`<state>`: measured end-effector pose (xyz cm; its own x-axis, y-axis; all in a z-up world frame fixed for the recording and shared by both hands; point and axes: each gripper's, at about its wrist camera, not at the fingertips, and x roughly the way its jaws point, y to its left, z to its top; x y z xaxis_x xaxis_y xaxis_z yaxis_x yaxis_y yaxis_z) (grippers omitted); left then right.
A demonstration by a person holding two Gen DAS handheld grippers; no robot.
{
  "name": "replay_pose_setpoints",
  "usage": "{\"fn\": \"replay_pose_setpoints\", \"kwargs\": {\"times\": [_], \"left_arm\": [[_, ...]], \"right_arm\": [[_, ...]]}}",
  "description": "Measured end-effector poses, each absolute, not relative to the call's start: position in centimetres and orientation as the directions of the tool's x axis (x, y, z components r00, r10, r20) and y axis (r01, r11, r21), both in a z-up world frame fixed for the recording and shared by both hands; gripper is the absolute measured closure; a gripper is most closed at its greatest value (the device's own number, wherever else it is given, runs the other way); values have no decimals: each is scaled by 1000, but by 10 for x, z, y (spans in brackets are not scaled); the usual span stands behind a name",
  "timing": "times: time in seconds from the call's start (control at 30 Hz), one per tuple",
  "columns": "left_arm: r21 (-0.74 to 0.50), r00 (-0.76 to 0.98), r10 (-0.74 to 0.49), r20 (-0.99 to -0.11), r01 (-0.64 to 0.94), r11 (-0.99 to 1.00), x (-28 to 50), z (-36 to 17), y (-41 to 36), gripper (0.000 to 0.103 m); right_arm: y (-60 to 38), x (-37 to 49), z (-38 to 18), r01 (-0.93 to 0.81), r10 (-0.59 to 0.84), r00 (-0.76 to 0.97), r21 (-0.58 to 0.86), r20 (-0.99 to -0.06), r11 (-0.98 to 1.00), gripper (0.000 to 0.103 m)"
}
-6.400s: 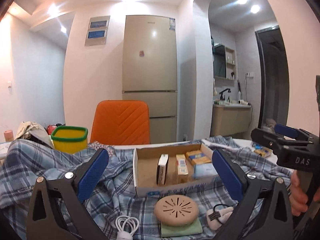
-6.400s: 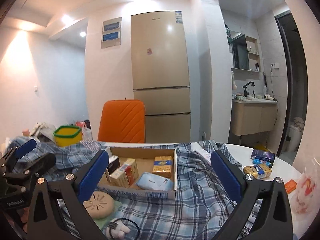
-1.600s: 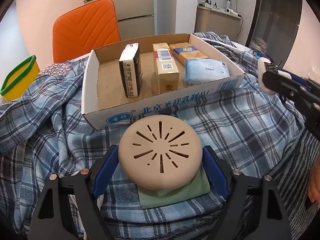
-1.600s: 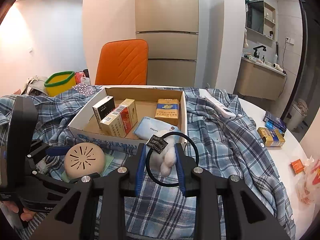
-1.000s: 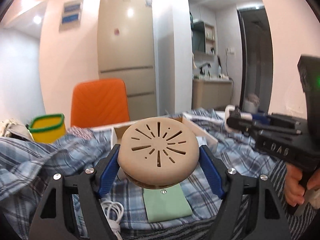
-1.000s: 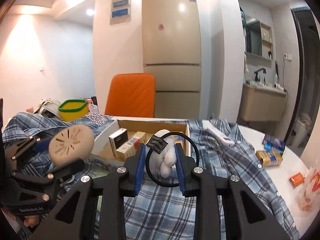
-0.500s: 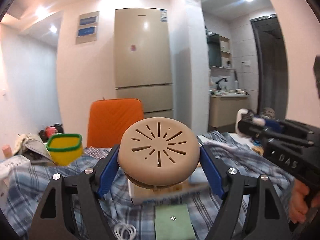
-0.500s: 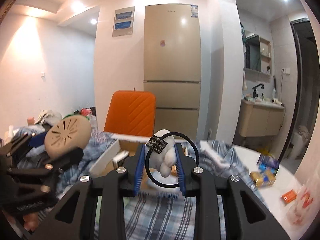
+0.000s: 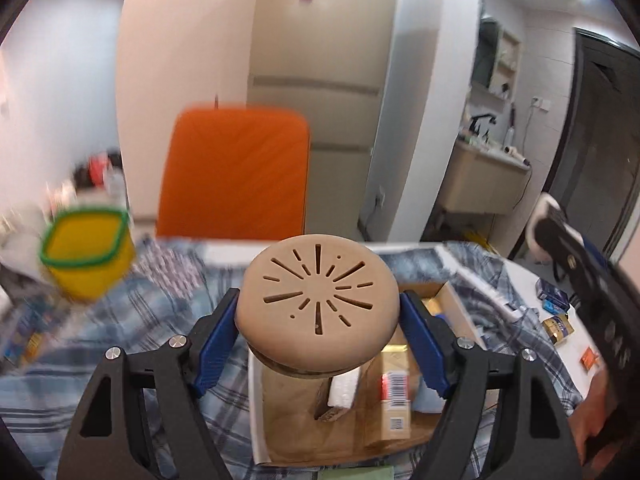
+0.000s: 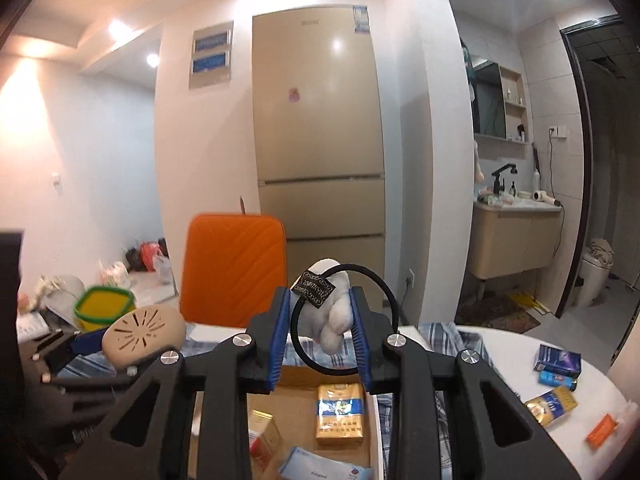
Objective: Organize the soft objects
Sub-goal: 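Lower the puck into the box with the left tool while the right tool lowers the earbud item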
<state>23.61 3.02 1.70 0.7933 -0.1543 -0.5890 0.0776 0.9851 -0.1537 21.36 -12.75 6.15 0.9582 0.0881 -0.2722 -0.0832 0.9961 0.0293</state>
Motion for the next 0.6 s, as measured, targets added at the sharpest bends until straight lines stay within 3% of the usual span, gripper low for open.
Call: {"fn": "replay_pose_setpoints", "kwargs": {"times": [0.17, 0.6], "left_arm": [[-247, 659, -164, -734, -33, 969, 260, -34, 49, 26], [-221, 612, -238, -754, 104, 970, 255, -41, 24, 24]], "right_arm": [[-129, 243, 14, -60, 49, 922, -17, -384, 998, 73], [-121, 253, -18, -100, 59, 882, -62, -468, 993, 73]]}}
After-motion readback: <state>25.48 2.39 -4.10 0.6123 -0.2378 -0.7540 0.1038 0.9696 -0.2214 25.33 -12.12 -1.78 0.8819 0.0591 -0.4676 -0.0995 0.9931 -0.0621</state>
